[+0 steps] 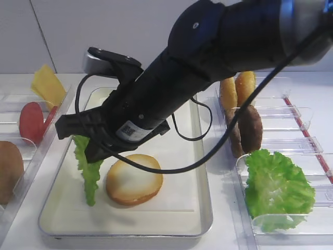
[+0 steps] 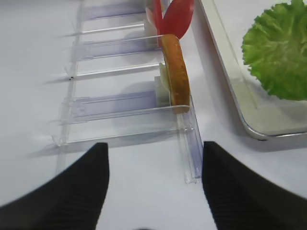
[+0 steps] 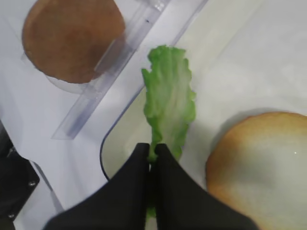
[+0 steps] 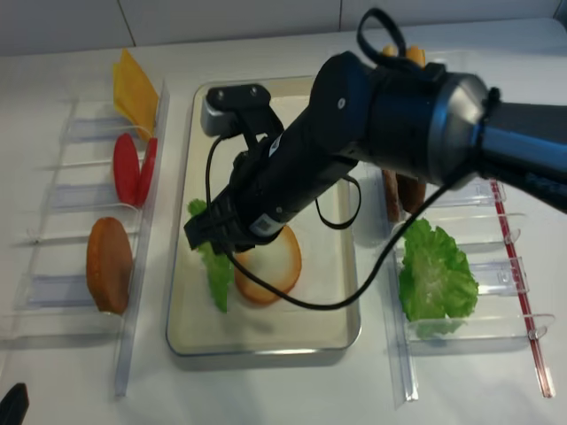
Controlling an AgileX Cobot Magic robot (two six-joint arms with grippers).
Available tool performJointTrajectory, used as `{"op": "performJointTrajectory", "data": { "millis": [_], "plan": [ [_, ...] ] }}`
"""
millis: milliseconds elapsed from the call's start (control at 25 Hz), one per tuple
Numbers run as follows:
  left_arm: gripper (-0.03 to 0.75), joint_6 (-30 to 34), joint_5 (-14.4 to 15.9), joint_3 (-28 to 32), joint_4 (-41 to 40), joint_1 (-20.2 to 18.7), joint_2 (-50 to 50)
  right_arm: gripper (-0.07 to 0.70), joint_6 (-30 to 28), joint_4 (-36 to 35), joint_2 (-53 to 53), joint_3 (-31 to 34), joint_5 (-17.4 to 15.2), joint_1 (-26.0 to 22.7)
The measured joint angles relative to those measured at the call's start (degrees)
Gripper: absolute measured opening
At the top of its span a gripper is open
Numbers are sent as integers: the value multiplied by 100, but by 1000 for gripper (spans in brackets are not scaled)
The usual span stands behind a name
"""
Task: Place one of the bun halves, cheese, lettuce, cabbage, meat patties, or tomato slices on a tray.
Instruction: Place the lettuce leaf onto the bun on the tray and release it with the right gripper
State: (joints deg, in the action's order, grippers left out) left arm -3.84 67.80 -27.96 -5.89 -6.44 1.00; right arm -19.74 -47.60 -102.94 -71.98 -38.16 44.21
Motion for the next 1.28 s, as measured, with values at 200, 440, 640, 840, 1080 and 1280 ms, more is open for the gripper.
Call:
{"op": "performJointTrajectory", "data": {
  "millis": [200,440,640,840,1080,1280],
  "plan": [
    [414,0,0,0,0,0,0,48,696,1017,-21,-38,6,0],
    [414,0,0,0,0,0,0,48,1540,2204,-35,-38,-129,0],
    [414,0,0,0,0,0,0,48,1886,2703,-35,-38,-243,0],
    [414,0,0,0,0,0,0,48,1974,2836,-48,-38,-347,0],
    [414,0,0,0,0,0,0,48,2037,2995,-48,-38,-428,0],
    [414,0,0,0,0,0,0,48,2236,3213,-48,-38,-456,0]
  ]
}}
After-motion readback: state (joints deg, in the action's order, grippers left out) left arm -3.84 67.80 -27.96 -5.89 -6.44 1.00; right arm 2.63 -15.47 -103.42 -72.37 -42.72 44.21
